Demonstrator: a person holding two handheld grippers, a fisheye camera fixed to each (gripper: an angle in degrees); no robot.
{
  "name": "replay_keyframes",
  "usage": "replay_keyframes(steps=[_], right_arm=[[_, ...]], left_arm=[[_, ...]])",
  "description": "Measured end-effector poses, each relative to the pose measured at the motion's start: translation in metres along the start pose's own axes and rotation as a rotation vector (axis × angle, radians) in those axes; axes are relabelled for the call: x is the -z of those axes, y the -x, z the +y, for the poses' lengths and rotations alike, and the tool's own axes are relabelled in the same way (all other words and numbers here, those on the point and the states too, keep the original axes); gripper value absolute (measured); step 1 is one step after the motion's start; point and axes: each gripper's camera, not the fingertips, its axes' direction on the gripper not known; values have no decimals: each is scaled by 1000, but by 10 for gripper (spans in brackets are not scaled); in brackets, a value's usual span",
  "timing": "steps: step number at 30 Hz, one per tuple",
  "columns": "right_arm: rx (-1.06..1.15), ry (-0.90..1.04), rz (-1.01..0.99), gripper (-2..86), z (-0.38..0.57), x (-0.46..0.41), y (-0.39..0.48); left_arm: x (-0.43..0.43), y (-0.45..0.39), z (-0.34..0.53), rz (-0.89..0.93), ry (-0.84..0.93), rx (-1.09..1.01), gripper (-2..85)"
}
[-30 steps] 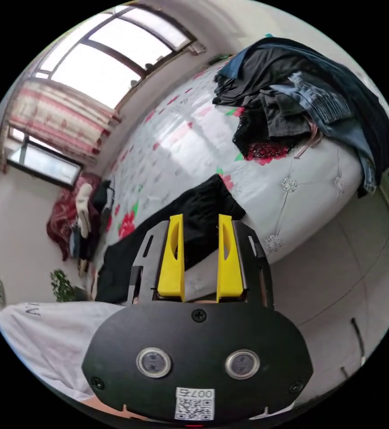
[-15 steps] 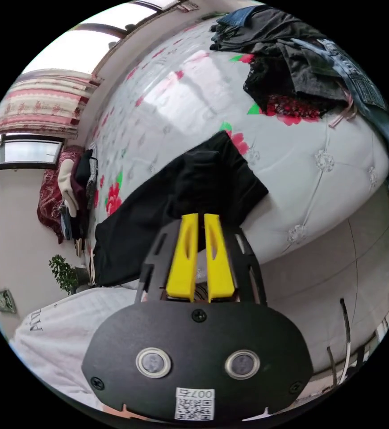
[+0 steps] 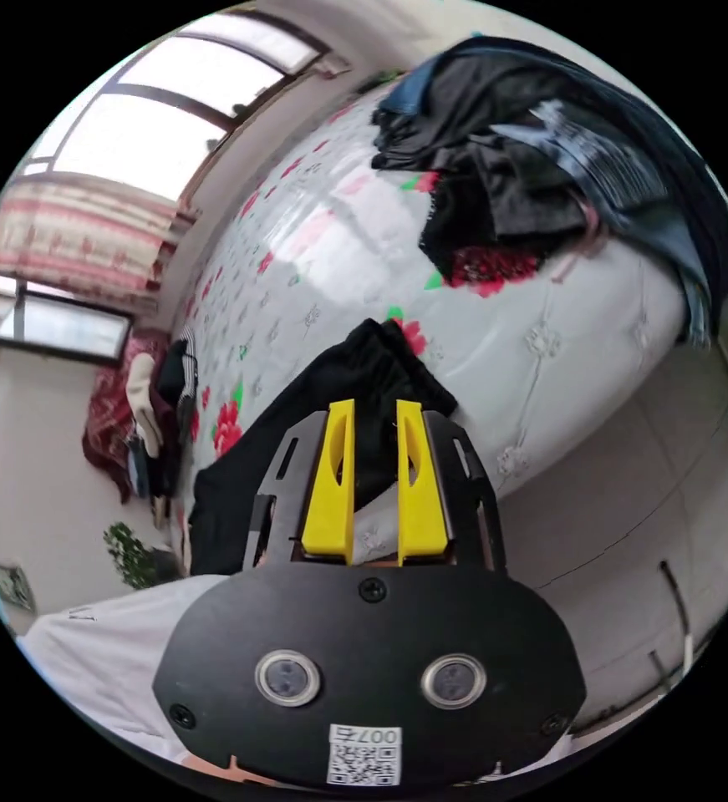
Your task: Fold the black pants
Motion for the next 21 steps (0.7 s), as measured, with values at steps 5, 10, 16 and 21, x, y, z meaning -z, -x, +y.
replay_keyframes(steps=[5, 10, 16, 21], right_arm=[[-108, -12, -124, 85, 8, -3, -30], [-172, 56, -172, 81, 6, -38, -36], [-32, -16, -68, 98, 2, -27, -21], [-143, -34, -131, 131, 19, -32, -49]], left_arm=[[38, -1, 22, 2, -100, 6, -9], [43, -15, 12, -14, -141, -14, -10], [34, -15, 13, 48, -127, -1, -7], [29, 28, 28, 239, -171, 183, 25]])
